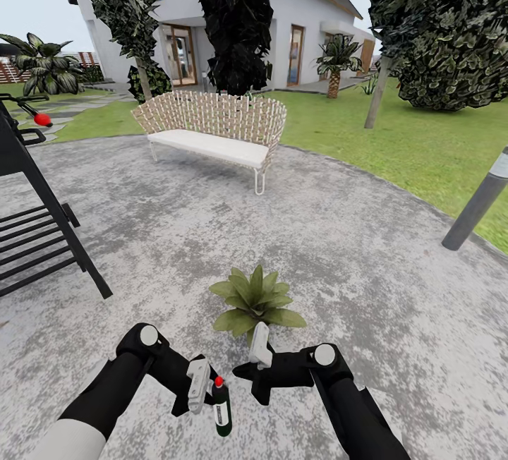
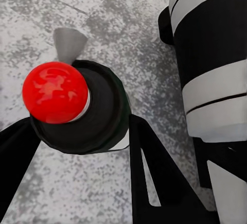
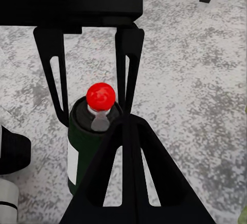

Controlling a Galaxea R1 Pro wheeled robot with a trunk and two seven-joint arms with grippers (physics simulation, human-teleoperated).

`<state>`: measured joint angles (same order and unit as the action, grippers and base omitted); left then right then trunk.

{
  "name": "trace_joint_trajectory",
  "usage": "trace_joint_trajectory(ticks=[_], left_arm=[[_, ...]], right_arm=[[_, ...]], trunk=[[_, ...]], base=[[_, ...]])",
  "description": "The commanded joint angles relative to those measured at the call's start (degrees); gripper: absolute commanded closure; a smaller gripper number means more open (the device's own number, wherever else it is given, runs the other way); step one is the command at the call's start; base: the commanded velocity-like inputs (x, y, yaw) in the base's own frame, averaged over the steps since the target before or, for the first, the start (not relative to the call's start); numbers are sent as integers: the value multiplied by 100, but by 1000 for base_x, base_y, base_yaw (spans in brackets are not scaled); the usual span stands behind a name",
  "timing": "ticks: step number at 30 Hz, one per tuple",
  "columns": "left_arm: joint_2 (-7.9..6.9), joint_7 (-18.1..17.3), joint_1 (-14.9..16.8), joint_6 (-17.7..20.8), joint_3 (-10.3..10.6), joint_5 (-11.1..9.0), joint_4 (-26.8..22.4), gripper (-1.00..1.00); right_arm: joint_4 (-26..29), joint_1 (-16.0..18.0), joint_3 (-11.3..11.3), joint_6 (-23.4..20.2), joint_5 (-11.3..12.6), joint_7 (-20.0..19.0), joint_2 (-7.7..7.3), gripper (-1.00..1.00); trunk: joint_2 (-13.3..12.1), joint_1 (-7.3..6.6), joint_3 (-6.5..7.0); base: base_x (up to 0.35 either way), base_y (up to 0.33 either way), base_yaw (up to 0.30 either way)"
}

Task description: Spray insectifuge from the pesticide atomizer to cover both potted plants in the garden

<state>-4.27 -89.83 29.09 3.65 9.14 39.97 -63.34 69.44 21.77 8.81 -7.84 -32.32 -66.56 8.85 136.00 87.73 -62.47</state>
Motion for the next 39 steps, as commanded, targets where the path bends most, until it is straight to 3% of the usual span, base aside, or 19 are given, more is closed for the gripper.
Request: trace_joint_trajectory(ticks=[1, 9, 17, 32, 39], left_arm=[[-5, -17, 2, 39, 10, 18, -9, 100], [-4, -17, -7, 39, 1, 20, -11, 100], [-12, 253, -16, 31, 0, 8, -7, 100], [-3, 216, -9, 33, 13, -20, -11, 100], [94, 229, -8, 39, 21, -17, -12, 100]], right_arm=[[9, 2, -2, -60, -11, -27, 2, 100], [8, 2, -2, -60, -11, -26, 3, 100], [17, 2, -2, -60, -11, -32, 2, 100], [25, 2, -2, -57, -11, -32, 2, 100], [17, 2, -9, -52, -11, -32, 2, 100]], trunk=[[2, -1, -5], [2, -1, -5], [2, -1, -5], [2, -1, -5], [2, -1, -5]], base=[[0, 0, 0], [0, 0, 0], [0, 0, 0], [0, 0, 0], [0, 0, 0]])
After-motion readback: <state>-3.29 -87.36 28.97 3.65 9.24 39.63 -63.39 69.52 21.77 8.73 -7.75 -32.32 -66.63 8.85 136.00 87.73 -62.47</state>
